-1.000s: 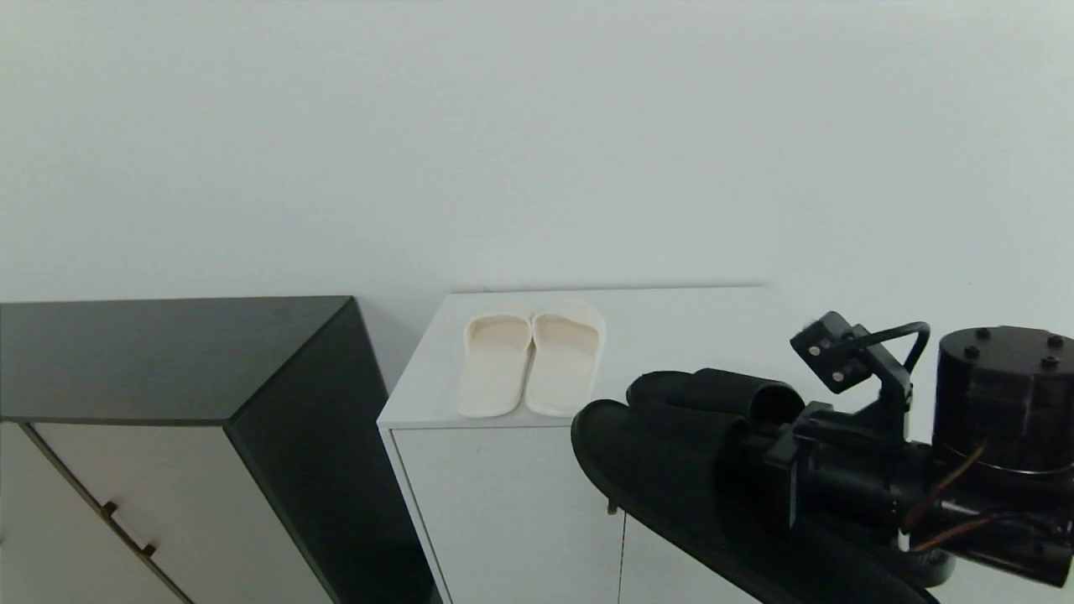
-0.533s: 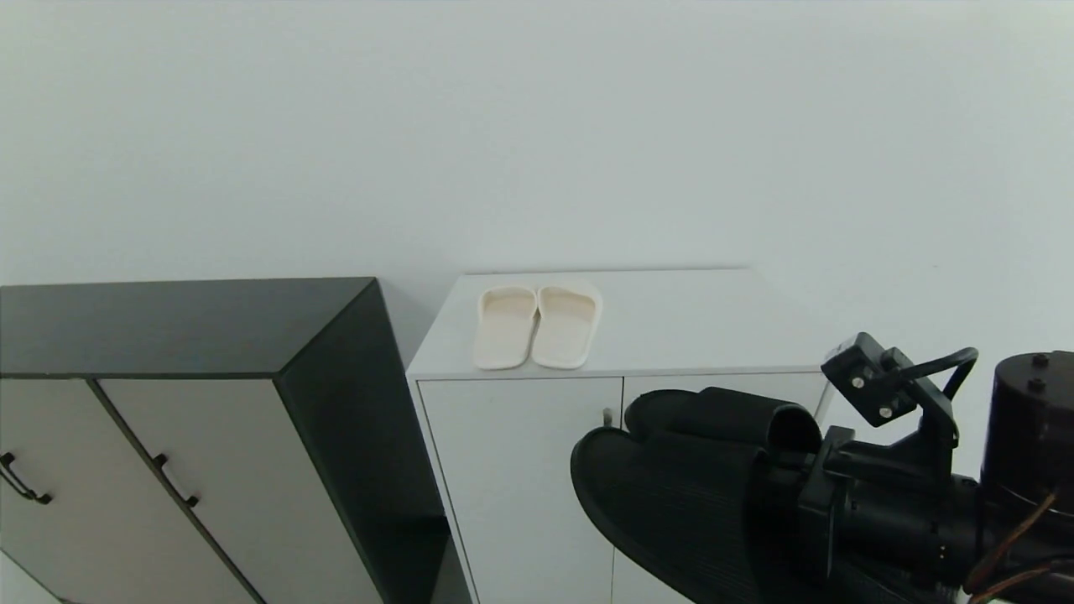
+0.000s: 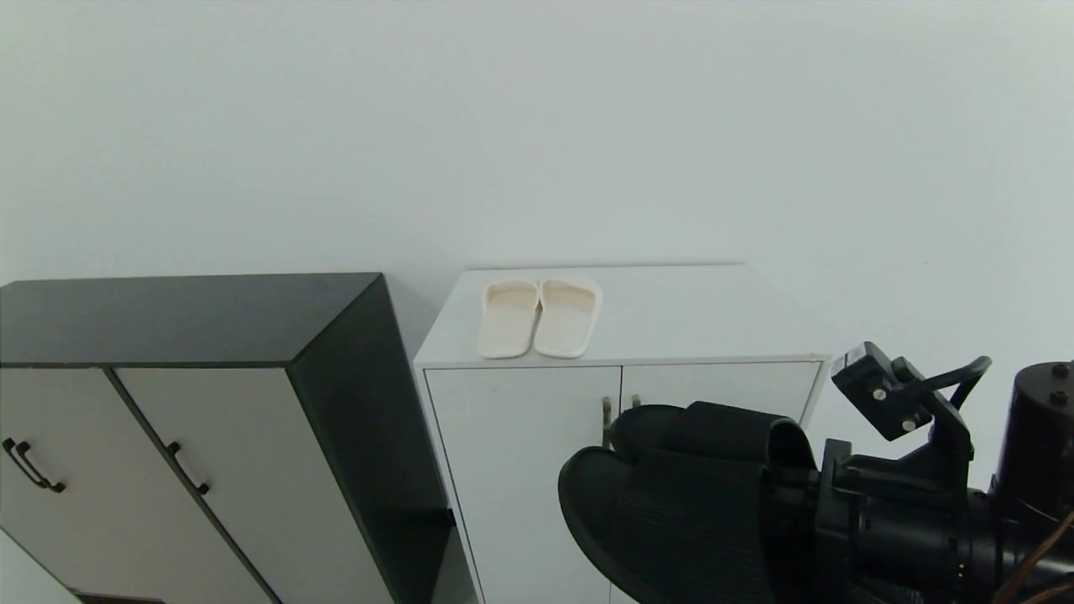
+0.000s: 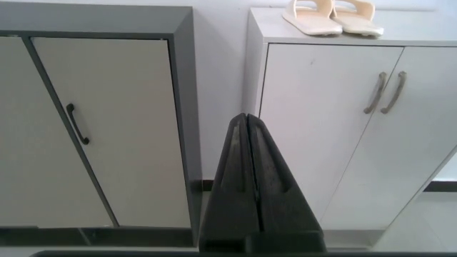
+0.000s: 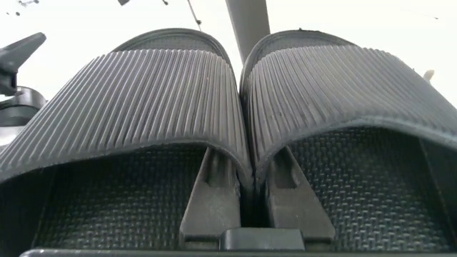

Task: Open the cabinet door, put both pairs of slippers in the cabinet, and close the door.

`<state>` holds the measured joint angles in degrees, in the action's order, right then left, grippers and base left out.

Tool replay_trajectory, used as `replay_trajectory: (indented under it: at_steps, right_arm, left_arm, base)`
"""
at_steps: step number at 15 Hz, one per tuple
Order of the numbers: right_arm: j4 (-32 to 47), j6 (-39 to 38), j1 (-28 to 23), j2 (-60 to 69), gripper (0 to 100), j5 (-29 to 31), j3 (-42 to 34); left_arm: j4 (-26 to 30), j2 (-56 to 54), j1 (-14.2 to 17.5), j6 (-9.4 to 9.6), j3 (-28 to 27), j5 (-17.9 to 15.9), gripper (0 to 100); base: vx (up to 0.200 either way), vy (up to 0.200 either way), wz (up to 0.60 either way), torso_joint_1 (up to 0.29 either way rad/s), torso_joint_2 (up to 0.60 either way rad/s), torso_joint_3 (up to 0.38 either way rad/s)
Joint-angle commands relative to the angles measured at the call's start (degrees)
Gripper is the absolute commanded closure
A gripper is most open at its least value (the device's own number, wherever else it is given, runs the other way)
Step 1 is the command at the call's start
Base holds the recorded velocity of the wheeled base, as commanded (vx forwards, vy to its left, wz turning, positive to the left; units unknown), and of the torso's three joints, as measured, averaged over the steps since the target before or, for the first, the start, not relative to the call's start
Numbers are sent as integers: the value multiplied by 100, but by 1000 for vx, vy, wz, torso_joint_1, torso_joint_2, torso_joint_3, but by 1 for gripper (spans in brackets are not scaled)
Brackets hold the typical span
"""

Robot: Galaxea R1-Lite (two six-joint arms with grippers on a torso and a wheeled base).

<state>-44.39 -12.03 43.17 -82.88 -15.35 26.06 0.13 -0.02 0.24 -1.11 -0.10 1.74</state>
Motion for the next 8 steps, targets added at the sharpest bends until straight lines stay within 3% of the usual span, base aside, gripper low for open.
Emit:
replay_trajectory:
  at_steps: [1,8]
  right_arm:
    - [0,-1,-36,-61,100,-30,-49]
    - [0,-1,-98,-175,100,-56,-137]
  left_arm:
    - [4,2,2,-3,1,1,100]
    - [-5,2,2,-12,1,1,100]
  base:
    - [0,0,0,0,0,0]
    - [0,-200,0,2,4,2]
